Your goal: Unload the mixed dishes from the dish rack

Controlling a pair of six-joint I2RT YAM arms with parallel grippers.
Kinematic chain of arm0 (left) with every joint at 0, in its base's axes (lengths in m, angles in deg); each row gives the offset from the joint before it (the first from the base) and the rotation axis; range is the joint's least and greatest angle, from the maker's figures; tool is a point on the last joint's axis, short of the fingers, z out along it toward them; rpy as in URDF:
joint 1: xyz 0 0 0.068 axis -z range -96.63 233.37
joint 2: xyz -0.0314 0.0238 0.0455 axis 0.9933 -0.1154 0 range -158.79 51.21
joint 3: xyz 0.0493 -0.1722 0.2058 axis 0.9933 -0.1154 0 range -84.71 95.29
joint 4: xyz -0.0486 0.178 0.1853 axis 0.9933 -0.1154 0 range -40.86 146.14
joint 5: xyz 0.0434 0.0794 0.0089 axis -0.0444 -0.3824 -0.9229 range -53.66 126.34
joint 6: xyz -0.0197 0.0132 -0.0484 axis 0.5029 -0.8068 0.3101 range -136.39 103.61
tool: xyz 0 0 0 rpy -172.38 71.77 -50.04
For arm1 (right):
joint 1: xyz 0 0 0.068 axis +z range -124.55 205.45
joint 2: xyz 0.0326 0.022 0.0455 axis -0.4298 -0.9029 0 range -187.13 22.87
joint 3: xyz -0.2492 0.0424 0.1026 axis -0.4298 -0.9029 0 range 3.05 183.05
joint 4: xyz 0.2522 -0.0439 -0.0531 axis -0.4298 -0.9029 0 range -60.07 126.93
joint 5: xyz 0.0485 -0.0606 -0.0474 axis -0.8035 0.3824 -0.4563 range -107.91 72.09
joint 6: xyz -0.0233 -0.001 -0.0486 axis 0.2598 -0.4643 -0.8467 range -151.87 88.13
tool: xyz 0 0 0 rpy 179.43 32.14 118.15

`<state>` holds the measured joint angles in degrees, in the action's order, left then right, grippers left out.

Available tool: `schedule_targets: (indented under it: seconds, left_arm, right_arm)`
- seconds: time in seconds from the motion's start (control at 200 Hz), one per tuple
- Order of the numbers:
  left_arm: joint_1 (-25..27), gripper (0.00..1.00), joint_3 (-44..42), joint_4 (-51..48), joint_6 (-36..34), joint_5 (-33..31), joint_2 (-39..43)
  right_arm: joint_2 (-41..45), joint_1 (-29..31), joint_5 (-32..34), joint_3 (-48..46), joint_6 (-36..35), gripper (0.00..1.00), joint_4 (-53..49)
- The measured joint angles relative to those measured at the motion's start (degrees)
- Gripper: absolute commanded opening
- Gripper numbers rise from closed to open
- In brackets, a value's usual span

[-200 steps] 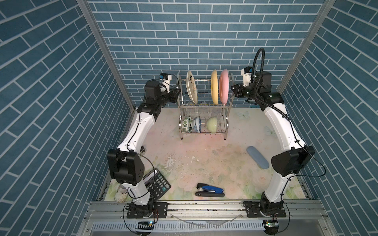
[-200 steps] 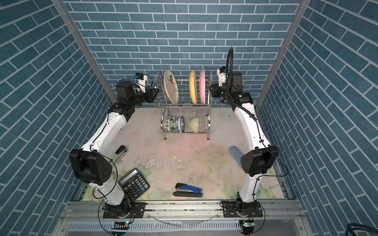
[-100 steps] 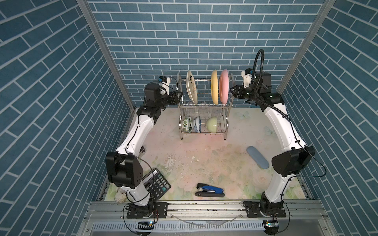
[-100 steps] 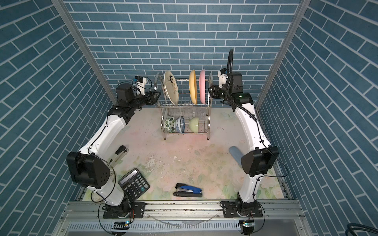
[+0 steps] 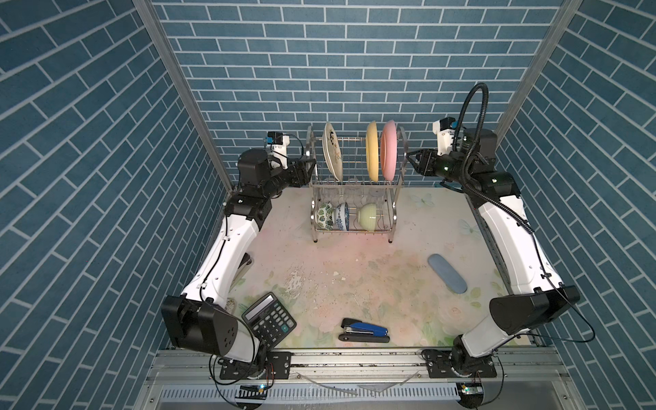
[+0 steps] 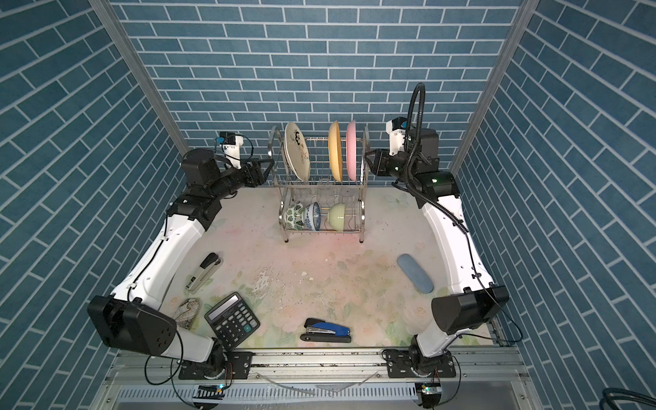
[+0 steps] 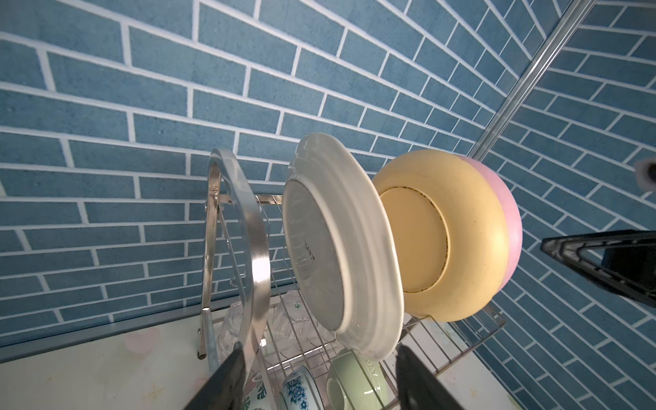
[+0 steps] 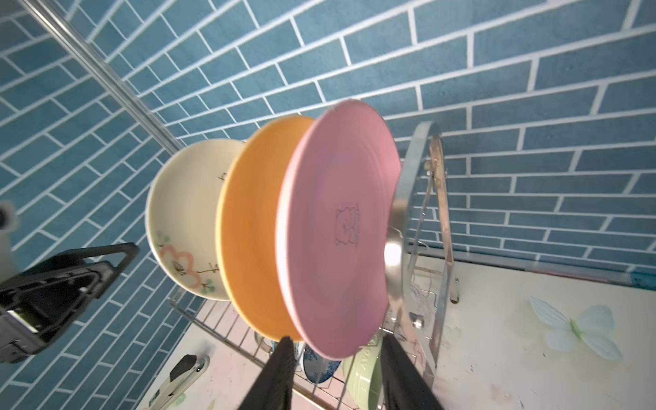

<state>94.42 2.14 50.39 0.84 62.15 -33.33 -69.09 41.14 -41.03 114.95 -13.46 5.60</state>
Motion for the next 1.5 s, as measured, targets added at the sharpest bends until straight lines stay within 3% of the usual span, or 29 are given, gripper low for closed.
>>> schedule_targets:
  seconds: [0.255, 0.465, 0.96, 1.361, 1.446, 1.501]
  left_arm:
    - [0.2, 0.69, -1.4, -4.8, -0.3, -0.3, 0.2]
    - [0.2, 0.7, 0.3, -10.5, -1.1, -1.4, -0.6]
    - [0.2, 0.7, 3.1, -13.3, -1.2, -2.6, -5.2]
    - [0.2, 0.7, 4.8, -13.1, -0.9, -2.6, -7.0]
    - [0.2, 0.7, 4.8, -13.1, -0.7, -2.6, -7.3]
    - [0.2, 0.7, 4.8, -13.0, -0.5, -2.6, -7.3]
  right_arm:
    - [-0.8, 0.1, -6.7, 0.6, 0.8, 0.4, 1.5]
    - [-7.1, 0.1, -9.3, 7.1, 1.0, 0.33, 1.3]
    - [-17.2, 0.1, -12.3, 19.7, 1.4, 0.25, -0.8]
    - [-18.5, 0.2, -13.7, 20.7, 2.8, 0.11, -0.8]
    - [-18.6, 0.4, -14.6, 20.7, 4.1, 0.0, -0.9]
    - [-18.8, 0.8, -15.7, 20.7, 4.9, 0.0, -0.8]
